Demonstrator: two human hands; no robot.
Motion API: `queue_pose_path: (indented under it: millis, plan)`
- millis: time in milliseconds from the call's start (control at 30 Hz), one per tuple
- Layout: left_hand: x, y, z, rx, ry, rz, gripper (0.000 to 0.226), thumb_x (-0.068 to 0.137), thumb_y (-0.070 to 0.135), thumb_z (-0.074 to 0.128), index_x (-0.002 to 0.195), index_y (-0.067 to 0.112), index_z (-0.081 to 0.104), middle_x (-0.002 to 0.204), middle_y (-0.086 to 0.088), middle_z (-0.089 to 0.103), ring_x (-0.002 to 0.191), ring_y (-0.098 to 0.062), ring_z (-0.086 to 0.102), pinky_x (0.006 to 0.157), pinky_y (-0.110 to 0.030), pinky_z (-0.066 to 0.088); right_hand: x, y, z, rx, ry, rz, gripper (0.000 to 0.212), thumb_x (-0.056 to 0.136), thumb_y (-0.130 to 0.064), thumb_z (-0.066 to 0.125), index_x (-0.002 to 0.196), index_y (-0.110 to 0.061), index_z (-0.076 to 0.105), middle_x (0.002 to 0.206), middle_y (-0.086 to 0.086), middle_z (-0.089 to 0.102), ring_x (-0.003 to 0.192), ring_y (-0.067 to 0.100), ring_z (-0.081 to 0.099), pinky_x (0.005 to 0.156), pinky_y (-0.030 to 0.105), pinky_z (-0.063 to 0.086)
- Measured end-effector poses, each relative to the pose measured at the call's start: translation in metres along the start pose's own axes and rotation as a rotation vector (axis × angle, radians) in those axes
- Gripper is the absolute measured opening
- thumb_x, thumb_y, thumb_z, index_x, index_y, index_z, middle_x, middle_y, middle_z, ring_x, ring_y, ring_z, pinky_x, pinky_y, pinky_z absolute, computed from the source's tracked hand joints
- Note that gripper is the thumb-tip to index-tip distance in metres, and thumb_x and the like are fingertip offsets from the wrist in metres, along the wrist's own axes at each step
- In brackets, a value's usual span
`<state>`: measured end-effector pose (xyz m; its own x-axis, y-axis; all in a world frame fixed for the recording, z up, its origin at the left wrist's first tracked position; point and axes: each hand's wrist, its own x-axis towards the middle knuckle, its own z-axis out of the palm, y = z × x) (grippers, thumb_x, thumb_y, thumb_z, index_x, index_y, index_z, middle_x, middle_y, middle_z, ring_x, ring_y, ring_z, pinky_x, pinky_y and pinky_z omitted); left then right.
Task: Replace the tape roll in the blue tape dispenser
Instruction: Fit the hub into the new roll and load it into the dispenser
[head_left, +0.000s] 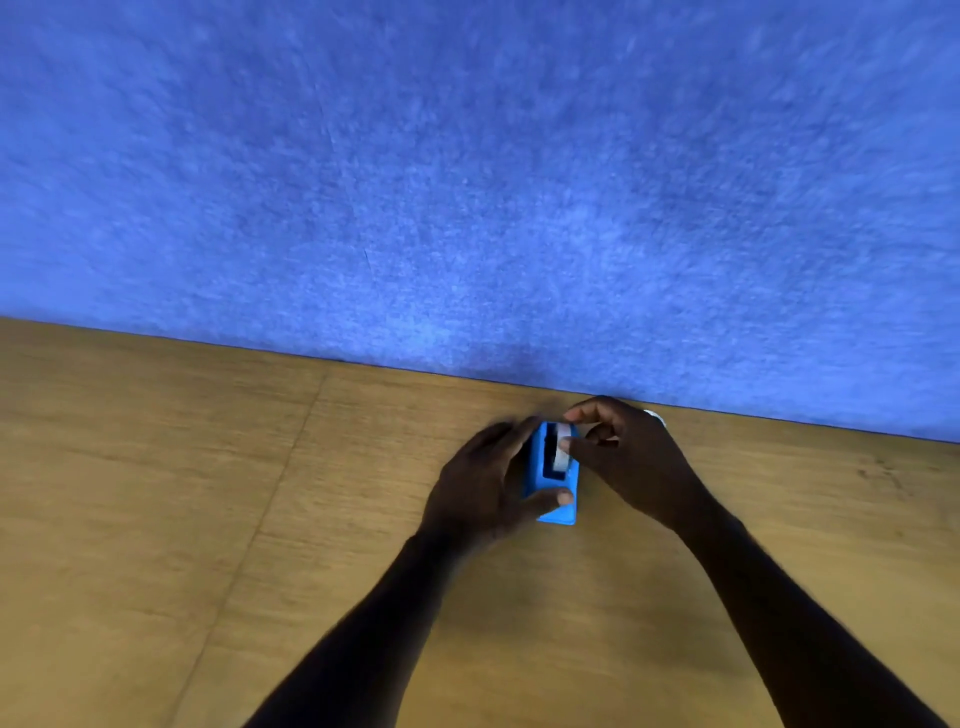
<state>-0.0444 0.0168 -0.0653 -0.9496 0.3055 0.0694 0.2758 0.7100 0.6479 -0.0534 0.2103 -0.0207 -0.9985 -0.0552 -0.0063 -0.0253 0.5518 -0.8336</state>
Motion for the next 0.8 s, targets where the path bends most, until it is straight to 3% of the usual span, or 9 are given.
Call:
queue_pose_path:
  millis: [200,367,500,600,667,800]
  plan:
    - [0.003,0.008,0.0,-0.141,0.089,-0.05,0.072,0.078,0.071,0.048,0.142,0.04,0.043,0.141,0.015,0.052,0.12,0.014,0.036,0.093,-0.004,0.028,0.0,-0.008,-0.002,-0.062,0.032,-0.009,0.021,0.079,-0.017,0.078,0.099,-0.019,0.072,0.088,-0.019,0.069,0.069,-0.014,0.06,0.063,0.0,0.042]
    - [0.006,0.014,0.001,-0.132,0.142,-0.011,0.059,0.082,0.066,0.049,0.134,0.039,0.056,0.13,0.013,0.062,0.121,-0.003,0.05,0.103,-0.027,0.043,-0.004,-0.012,-0.006,-0.081,0.015,-0.001,0.025,0.078,-0.011,0.078,0.101,-0.018,0.072,0.091,-0.012,0.071,0.07,-0.012,0.061,0.065,0.001,0.043]
    - [0.005,0.014,0.002,-0.107,0.171,0.015,0.055,0.083,0.062,0.055,0.132,0.036,0.058,0.13,0.014,0.063,0.121,-0.005,0.051,0.102,-0.025,0.042,-0.005,-0.014,-0.005,-0.13,0.036,-0.018,0.026,0.077,-0.01,0.077,0.101,-0.016,0.073,0.086,-0.014,0.068,0.076,-0.005,0.063,0.065,0.001,0.043]
    - [0.004,0.013,0.002,-0.087,0.188,0.035,0.052,0.086,0.056,0.061,0.133,0.035,0.057,0.132,0.016,0.062,0.121,-0.003,0.049,0.1,-0.02,0.039,-0.008,-0.017,-0.004,-0.199,0.035,-0.122,0.019,0.076,-0.007,0.076,0.094,-0.013,0.074,0.089,-0.003,0.071,0.08,0.012,0.069,0.074,0.022,0.055]
    - [0.003,0.013,0.001,-0.076,0.187,0.04,0.051,0.086,0.054,0.062,0.133,0.034,0.057,0.132,0.016,0.062,0.121,-0.003,0.049,0.1,-0.02,0.038,-0.01,-0.018,-0.005,-0.235,0.031,-0.213,0.016,0.077,-0.006,0.076,0.092,-0.011,0.075,0.092,0.002,0.072,0.083,0.015,0.069,0.076,0.034,0.058]
    - [0.004,0.014,0.001,-0.078,0.178,0.034,0.052,0.087,0.054,0.063,0.134,0.032,0.058,0.133,0.015,0.062,0.122,-0.005,0.051,0.102,-0.023,0.041,-0.012,-0.014,-0.006,-0.313,0.03,-0.339,0.007,0.079,-0.008,0.075,0.084,-0.012,0.075,0.091,0.002,0.074,0.084,0.014,0.068,0.073,0.038,0.058]
